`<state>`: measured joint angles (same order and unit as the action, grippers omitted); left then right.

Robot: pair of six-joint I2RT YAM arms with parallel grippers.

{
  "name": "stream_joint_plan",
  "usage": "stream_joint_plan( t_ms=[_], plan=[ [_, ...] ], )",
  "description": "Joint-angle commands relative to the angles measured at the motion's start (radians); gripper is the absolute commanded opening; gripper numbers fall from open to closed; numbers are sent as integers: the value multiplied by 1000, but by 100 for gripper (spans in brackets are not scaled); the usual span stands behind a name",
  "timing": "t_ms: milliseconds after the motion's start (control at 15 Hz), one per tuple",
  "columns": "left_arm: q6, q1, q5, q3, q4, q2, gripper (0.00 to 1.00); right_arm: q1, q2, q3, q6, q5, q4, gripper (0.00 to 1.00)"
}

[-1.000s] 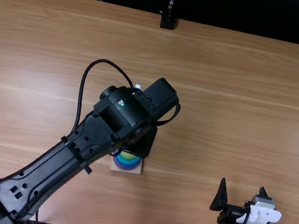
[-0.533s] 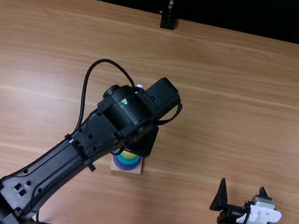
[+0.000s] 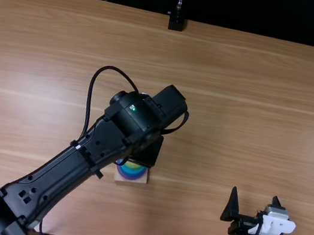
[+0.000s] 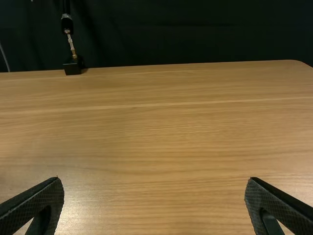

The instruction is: Build the Hanoi tower: stack the rings onto the peg from bottom to top in this color order: purple, dark blue, light blue, dark green, light green, yellow, orange.

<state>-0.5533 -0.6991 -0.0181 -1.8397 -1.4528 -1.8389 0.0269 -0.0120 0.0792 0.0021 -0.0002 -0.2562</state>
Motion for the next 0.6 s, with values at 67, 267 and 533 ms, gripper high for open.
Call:
stream_joint_plan(
  t_ms=[67,267,533],
  plan=[
    [-1,23,0,13,-5,-3,84,10,12,-64,2,9,-69,100],
    [1,26,2,14,-1,0,100,10,12,-64,2,9,-69,100],
    [3,44,0,-1,0,3,100,10,12,-64,2,9,-69,100]
  ],
)
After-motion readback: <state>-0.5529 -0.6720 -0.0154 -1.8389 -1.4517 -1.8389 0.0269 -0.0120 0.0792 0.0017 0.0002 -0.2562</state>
